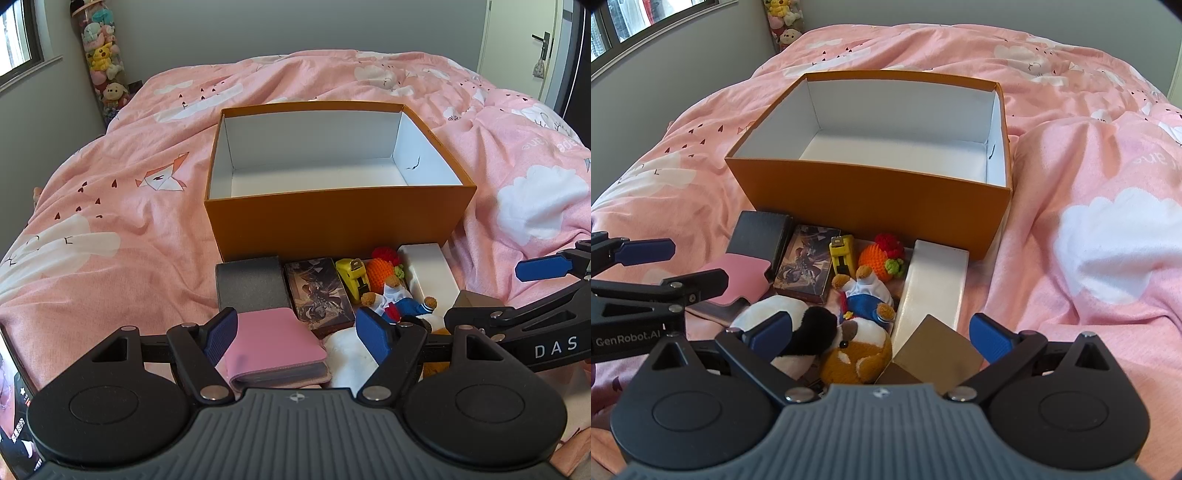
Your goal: Organize objects
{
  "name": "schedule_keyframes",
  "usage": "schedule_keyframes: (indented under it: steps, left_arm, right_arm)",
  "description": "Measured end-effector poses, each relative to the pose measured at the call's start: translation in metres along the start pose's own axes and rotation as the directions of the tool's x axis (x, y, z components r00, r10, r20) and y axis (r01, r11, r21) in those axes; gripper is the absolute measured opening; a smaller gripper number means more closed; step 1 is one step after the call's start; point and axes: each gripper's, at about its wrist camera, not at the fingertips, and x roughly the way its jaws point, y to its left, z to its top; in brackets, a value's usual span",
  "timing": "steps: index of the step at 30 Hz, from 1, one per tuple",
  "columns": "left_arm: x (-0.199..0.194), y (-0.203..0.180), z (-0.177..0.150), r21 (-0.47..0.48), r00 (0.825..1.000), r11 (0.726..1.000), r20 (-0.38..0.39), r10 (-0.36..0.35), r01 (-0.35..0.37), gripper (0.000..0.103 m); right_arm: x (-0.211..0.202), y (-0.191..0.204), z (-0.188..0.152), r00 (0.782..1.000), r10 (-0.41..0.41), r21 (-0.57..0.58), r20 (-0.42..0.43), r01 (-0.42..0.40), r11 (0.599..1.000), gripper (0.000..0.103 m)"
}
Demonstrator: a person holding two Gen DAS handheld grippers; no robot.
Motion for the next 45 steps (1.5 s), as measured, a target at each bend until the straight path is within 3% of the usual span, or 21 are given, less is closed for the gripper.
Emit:
schedule_keyframes:
  steps: [19,24,28,34,39,42,45]
  left_arm:
    - [0.001,0.000,-0.001,0.004,1.000,1.000,-0.005,-0.004,0.004,0.086]
    - [0.002,0.004,0.000,-0.016,0.999,0.999,-0.016,-0.038,0.038,0.079]
    - [0.005,0.018,0.000,-0.078,0.994,0.992,-0.044,-0.105,0.101,0.068]
    - [0.014,0.038,0.006,-0.133,0.988,0.985,-0.101,-0.121,0.107,0.061]
    - [0.023,0.061,0.008,-0.207,0.977,0.973,-0.161,-0.139,0.104,0.061]
    - [0.026,0.071,0.009,-0.210,0.972,0.974,-0.201,-0.125,0.082,0.061]
    - [0.030,0.077,0.008,-0.213,0.962,0.973,-0.237,-0.137,0.086,0.062]
  right_arm:
    - [0.002,0.000,0.001,1.000,0.009,-0.003,-0.014,-0.009,1.000,0.102]
    - [0.003,0.000,0.000,0.999,0.018,0.003,-0.026,-0.018,1.000,0.102]
    - [0.005,-0.001,0.002,0.999,0.036,0.007,-0.035,-0.036,0.999,0.102]
    - [0.012,0.003,0.015,0.992,0.096,-0.041,-0.081,-0.100,0.994,0.074]
    - [0.025,0.011,0.032,0.968,0.196,-0.060,-0.154,-0.207,0.977,0.054]
    - [0.033,0.022,0.043,0.946,0.265,-0.071,-0.188,-0.282,0.957,0.046]
    - [0.043,0.040,0.051,0.925,0.306,-0.100,-0.224,-0.334,0.937,0.044]
